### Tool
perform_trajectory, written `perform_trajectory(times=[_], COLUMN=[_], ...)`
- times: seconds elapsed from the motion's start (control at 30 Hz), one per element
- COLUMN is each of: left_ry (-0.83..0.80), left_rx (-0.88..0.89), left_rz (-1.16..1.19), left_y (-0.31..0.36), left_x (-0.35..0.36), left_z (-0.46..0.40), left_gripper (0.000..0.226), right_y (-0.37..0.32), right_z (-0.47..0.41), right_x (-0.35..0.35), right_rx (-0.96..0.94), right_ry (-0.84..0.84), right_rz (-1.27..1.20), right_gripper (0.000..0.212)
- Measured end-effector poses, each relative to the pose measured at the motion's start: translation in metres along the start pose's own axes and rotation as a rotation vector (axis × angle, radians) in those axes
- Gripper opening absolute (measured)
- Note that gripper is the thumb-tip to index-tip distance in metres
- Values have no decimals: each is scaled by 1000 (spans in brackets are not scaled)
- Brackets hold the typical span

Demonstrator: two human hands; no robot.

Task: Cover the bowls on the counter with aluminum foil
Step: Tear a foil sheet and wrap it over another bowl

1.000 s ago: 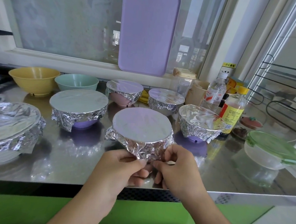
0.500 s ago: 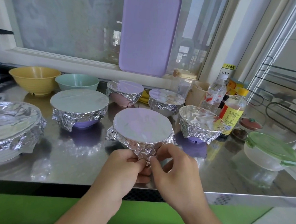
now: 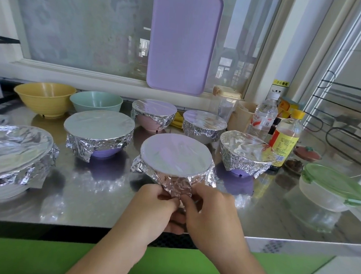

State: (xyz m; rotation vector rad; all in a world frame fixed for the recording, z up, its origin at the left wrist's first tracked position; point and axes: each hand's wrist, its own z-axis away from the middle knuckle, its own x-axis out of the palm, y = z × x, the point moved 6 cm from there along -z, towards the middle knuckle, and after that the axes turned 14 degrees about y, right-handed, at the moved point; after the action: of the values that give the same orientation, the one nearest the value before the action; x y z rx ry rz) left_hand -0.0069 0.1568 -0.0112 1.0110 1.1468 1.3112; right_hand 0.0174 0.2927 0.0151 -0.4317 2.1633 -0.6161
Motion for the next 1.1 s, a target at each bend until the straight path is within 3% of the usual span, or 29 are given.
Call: perform_trajectory(times=[0.13, 0.27, 0.43, 0.47, 0.57, 0.7, 0.93, 1.1], left_ry=[118, 355, 463, 451, 314, 246, 261, 319], left_rx=[113, 527, 840, 867, 774, 704, 723, 756], left_rz=[-235, -600, -426, -437, -459, -530, -598, -631], left_y=[4, 41, 74, 74, 64, 49, 48, 47], left_x=[-16, -36, -45, -44, -38, -31, -27, -30], left_z=[3, 26, 28, 20, -7, -25, -26, -29], left_gripper=[9, 30, 6, 18, 66, 105, 111, 119], right_y=[7, 13, 13, 13, 16, 19, 18, 17], right_z=[-5, -10, -11, -11, -12, -14, -18, -20], right_x=[1, 4, 5, 5, 6, 14, 18, 16], right_rx=[68, 141, 144, 148, 145, 144, 75, 57], right_ry=[-28, -65, -32, -32, -47, -132, -181, -70], right_rz=[-50, -95, -123, -123, -102, -104, -92, 48], right_gripper=[26, 22, 16, 15, 15, 17, 31, 38])
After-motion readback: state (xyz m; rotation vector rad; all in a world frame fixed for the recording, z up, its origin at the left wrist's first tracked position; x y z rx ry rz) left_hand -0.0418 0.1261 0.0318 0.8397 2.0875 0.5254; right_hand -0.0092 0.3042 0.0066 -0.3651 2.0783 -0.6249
